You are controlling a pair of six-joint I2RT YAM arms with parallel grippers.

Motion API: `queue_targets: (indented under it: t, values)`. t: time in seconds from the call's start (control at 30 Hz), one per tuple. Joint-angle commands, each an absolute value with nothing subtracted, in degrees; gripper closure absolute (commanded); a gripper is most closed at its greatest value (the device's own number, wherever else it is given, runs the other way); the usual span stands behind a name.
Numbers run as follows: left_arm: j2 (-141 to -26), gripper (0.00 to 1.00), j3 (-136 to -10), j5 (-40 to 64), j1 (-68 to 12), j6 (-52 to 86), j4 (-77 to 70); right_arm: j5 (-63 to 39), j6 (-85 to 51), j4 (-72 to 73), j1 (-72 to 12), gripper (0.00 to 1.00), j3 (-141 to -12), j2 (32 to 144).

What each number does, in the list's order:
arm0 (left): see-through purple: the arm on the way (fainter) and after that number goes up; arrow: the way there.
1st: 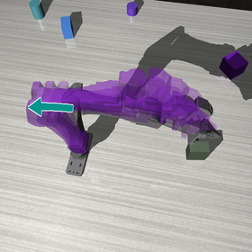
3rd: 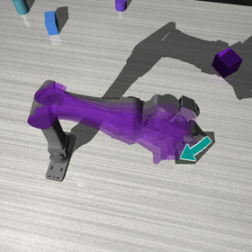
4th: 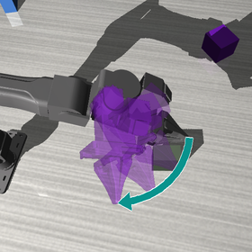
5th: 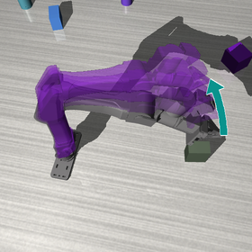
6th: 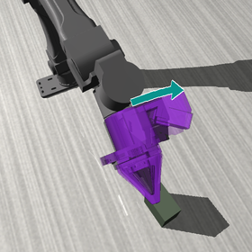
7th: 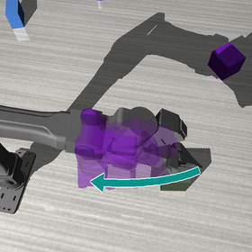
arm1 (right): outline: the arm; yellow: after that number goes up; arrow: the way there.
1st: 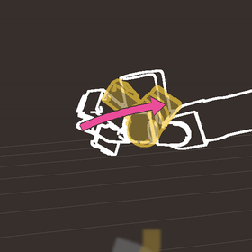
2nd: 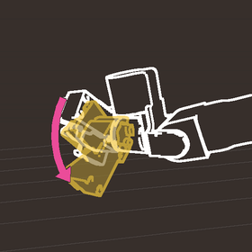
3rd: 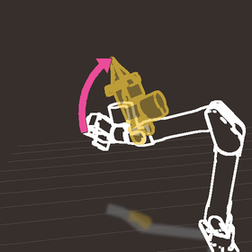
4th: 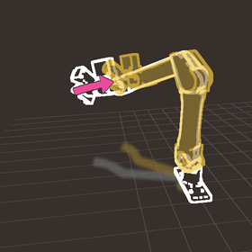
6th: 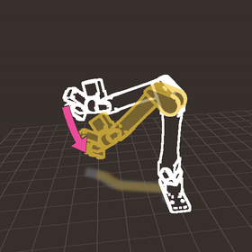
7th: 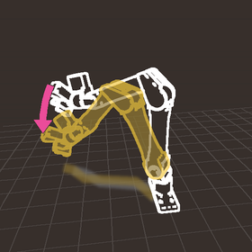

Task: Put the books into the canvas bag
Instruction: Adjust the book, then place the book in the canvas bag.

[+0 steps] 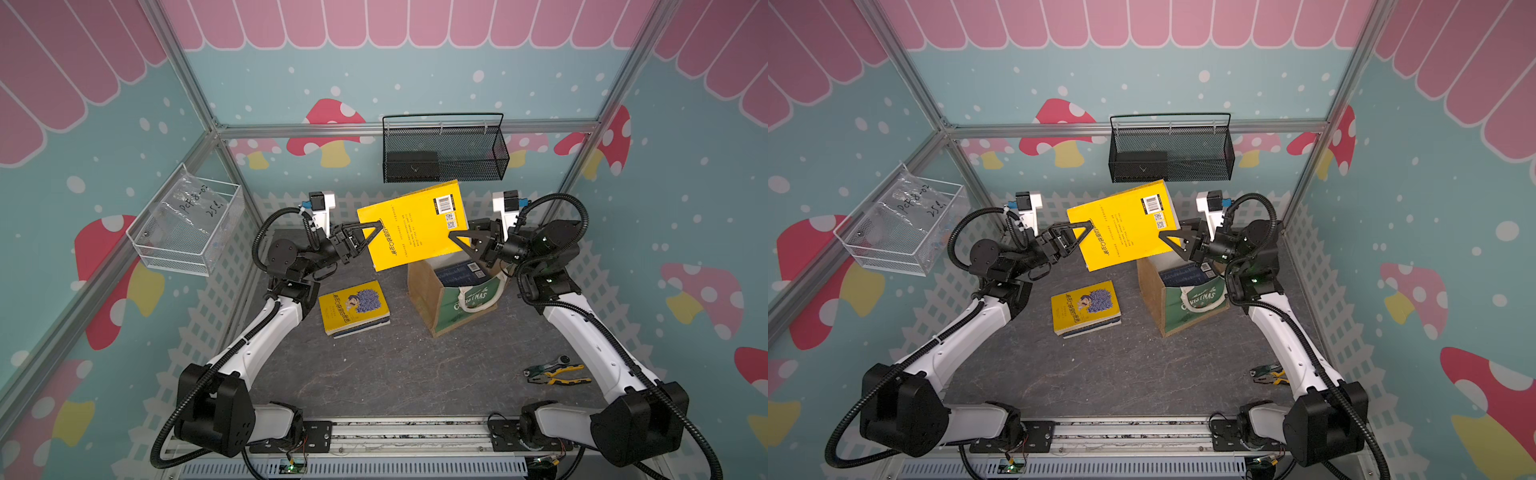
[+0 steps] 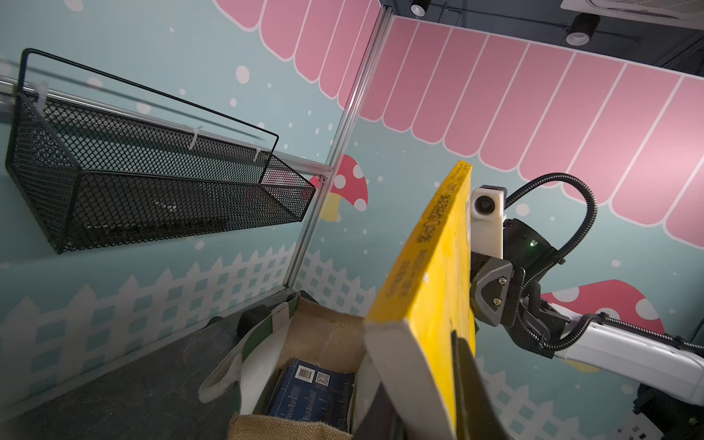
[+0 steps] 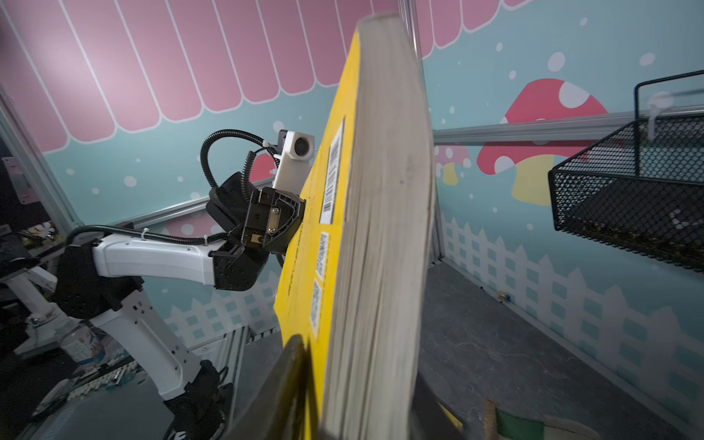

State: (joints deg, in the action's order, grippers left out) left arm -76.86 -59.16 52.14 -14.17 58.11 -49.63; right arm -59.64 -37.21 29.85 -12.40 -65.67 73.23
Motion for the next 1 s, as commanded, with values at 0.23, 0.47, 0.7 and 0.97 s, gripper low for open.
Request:
queue_targets:
  t: [0.23, 0.47, 0.7, 0.97]
  values:
    - [-75.84, 0.38, -59.92, 51.94, -13.53, 57.24, -47.13, -60.92, -36.03, 16.24, -8.62, 1.0, -72.93, 74.21]
    - [-69.01, 0.19, -63.47, 43.77, -11.71, 35.8, -9.04, -68.53, -35.5, 6.87, 7.77, 1.0, -70.2, 70.26]
    - [-66.17, 0.05, -67.11, 35.55, -11.26, 25.71, 10.52, -63.87, -17.51, -20.07, 13.31, 1.0, -74.53, 70.28]
    - [-65.39, 0.01, -67.44, 35.25, -11.16, 21.98, 16.94, -54.5, -9.71, -32.36, 11.66, 1.0, -72.32, 71.54]
